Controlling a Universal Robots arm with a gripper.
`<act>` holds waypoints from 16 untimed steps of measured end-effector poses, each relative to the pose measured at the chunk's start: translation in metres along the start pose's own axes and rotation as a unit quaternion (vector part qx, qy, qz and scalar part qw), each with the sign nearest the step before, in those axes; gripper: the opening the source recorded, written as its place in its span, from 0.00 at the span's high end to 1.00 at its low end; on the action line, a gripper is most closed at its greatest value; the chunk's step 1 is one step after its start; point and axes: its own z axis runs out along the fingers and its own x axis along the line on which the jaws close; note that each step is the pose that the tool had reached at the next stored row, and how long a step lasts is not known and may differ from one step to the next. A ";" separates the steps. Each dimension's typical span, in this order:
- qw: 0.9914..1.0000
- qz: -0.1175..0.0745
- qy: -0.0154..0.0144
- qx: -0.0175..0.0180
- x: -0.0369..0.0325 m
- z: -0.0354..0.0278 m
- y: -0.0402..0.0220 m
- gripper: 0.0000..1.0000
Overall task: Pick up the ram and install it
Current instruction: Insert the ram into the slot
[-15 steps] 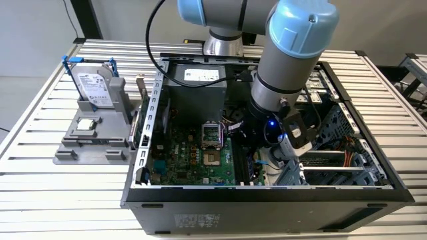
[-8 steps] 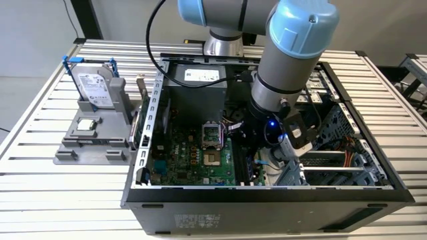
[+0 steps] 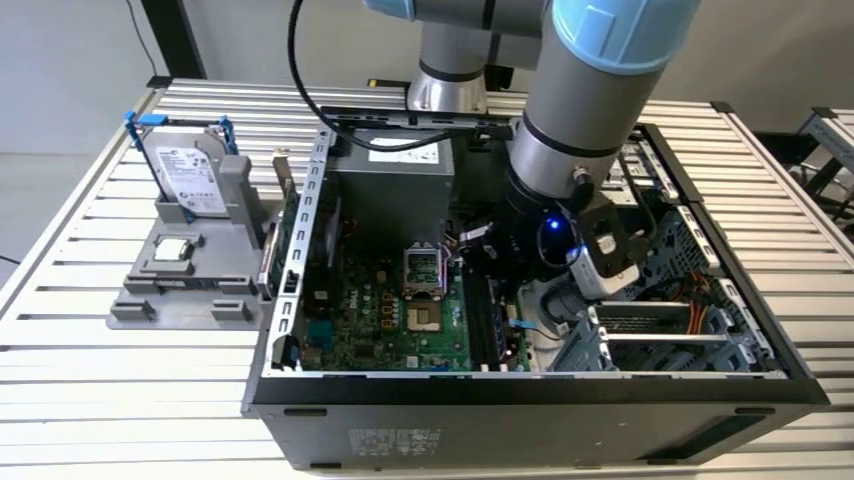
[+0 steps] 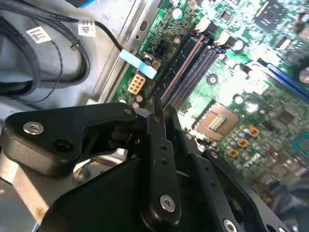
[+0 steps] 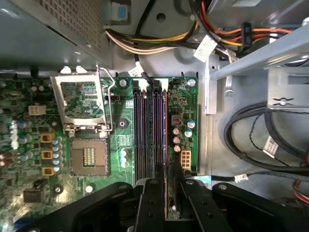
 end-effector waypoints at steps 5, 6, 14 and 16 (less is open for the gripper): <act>1.000 0.000 0.000 0.000 0.0002 -0.0028 0.0001 0.00; 1.000 0.000 0.000 0.000 0.0002 -0.0028 0.0000 1.00; 1.000 0.000 0.000 0.000 0.0008 -0.0028 0.0000 1.00; 1.000 0.000 0.000 0.000 0.0009 -0.0028 0.0000 1.00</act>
